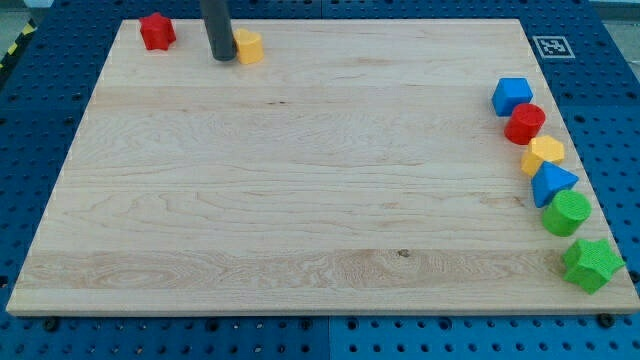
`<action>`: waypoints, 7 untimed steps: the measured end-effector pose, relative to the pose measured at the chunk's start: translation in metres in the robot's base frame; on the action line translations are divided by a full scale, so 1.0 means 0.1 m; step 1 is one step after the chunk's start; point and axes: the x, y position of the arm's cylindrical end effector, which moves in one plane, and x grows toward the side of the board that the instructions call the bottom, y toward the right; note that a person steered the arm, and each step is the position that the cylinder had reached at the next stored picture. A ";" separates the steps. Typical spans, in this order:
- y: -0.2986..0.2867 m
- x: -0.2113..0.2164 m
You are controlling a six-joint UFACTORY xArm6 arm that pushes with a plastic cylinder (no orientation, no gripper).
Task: Place the yellow heart towards the top of the blue cube
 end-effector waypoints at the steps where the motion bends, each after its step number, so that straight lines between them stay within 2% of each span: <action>1: 0.08 -0.08; 3: 0.33 -0.20; 5: 0.93 -0.50; 7: 1.79 -0.55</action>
